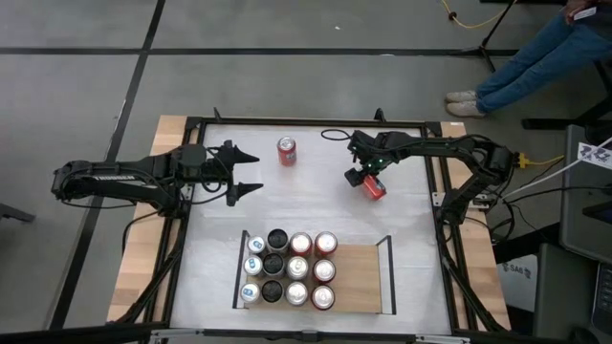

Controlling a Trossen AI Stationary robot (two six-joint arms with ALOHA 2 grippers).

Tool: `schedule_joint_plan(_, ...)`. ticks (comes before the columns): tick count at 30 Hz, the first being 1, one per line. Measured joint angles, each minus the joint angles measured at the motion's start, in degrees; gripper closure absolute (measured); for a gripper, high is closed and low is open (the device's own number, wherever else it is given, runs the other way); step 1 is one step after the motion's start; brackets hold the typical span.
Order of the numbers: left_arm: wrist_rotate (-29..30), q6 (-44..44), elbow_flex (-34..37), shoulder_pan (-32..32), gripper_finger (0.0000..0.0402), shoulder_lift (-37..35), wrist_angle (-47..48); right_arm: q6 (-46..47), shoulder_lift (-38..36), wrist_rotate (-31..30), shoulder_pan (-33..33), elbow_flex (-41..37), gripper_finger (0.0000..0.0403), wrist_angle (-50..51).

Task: Place canned beverage on shelf
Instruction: Put the red soda can on the shelf

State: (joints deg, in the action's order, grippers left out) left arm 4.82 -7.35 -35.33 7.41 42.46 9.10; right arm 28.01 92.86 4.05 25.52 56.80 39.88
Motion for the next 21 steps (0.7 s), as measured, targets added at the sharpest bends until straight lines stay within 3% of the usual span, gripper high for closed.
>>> schedule_joint_plan(9,0.01,0.0,0.0,0.01,0.0012,0.0,0.01,0.07,0.02,-0.01,0.02,0.0,0.0021,0.0)
schedule_joint_plan(21,0.01,-0.02,0.0,0.01,0.0012,0.0,0.01,0.2,-3.71,-2.16,0.03,-0.02,0.0026,3.28)
